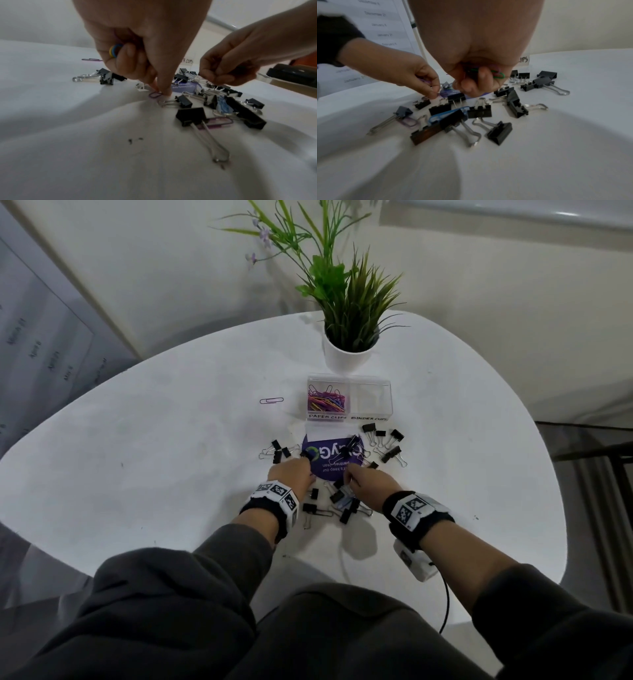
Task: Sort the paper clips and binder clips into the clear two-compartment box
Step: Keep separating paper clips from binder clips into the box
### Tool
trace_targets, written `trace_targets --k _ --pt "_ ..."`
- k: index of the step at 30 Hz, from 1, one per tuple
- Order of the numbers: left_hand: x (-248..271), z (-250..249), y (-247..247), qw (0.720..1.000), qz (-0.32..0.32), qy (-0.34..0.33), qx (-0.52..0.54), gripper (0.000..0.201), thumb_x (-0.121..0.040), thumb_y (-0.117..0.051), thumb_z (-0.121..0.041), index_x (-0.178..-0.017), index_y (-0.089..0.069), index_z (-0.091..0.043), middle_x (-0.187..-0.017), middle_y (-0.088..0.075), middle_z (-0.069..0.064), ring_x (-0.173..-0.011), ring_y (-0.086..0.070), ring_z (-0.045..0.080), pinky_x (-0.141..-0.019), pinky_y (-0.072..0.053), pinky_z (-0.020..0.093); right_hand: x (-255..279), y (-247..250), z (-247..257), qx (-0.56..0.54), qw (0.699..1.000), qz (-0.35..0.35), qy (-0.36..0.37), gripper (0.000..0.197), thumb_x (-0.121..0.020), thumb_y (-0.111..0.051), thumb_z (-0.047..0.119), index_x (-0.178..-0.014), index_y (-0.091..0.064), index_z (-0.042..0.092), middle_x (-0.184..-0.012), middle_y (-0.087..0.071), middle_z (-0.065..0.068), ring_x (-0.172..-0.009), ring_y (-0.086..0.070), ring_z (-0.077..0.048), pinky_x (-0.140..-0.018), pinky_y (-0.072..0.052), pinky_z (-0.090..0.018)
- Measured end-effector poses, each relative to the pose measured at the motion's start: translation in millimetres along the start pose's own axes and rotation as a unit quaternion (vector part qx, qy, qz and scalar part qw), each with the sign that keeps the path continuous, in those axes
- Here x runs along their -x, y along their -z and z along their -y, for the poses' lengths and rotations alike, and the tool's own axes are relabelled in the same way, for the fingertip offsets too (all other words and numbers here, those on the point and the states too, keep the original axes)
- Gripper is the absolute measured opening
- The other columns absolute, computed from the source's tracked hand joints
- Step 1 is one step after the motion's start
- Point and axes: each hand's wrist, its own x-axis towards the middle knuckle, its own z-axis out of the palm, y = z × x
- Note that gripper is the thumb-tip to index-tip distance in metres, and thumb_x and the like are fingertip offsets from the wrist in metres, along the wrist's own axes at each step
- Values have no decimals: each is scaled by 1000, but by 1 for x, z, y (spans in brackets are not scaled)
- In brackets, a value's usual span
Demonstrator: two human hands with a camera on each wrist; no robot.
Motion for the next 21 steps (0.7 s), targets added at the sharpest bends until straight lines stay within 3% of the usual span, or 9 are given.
trace_targets --k 3,5,8,10,13,15,17,18,21 --pt "-2 1 -2 1000 12 -5 -2 28 -97 -44 -24 -114 -53 -4 -120 -58 14 -107 -59 31 -83 -47 37 4 -6 -1 29 1000 2 -4 24 -100 -31 20 -114 -47 9 -105 -65 -17 -95 -61 -32 -71 -37 -32" --pt "-2 2 0 999 8 -24 -23 24 -97 -43 -17 -116 -50 -2 -121 -54 15 -104 -60 33 -78 -47 38 6 -7 -3 46 999 -5 -2 23 -99 -33 13 -116 -48 9 -110 -64 -16 -94 -60 -30 -72 -38 -33" --pt "1 7 3 997 -12 -56 -49 21 -96 -43 -11 -116 -46 -4 -103 -56 12 -85 -60 28 -69 -44 35 10 -6 -4 39 999 -15 -5 31 -95 -34 3 -120 -50 12 -114 -63 -13 -99 -60 -30 -81 -45 -37" --pt "7 10 5 998 -19 -59 -31 30 -96 -43 -9 -125 -43 -9 -94 -58 8 -77 -56 24 -69 -46 34 12 -7 -4 55 998 -24 5 29 -96 -35 6 -120 -50 12 -115 -62 -11 -103 -60 -30 -83 -46 -36" --pt "18 7 8 998 -14 -52 12 51 -93 -40 -4 -142 -33 -16 -119 -61 11 -96 -63 30 -80 -50 37 16 -8 -1 94 994 -44 38 24 -99 -39 24 -113 -52 10 -112 -63 -9 -102 -61 -29 -80 -46 -35" --pt "26 3 6 998 -6 -45 41 36 -97 -35 -12 -132 -44 -14 -116 -62 11 -103 -62 30 -85 -48 38 17 -10 -1 128 990 -33 50 26 -96 -43 26 -115 -52 12 -116 -63 -8 -105 -61 -28 -82 -47 -35" --pt "34 0 0 997 -15 -62 42 24 -100 -32 -24 -109 -49 -9 -91 -62 12 -93 -64 32 -74 -46 37 16 -14 0 152 987 -21 54 29 -94 -48 27 -119 -52 12 -118 -62 -8 -108 -60 -27 -83 -47 -35" --pt "36 -2 -3 996 -10 -78 29 26 -100 -33 -30 -102 -48 -9 -87 -62 12 -89 -64 33 -69 -43 35 15 -16 1 160 985 -21 56 29 -93 -48 26 -119 -51 12 -119 -62 -9 -108 -61 -27 -84 -48 -35" --pt "40 -7 -16 992 40 -114 -35 36 -98 -38 -40 -108 -51 -7 -104 -66 15 -98 -62 32 -76 -44 35 14 -21 5 176 983 -30 53 29 -92 -48 22 -119 -50 11 -118 -61 -11 -108 -61 -28 -83 -49 -37"
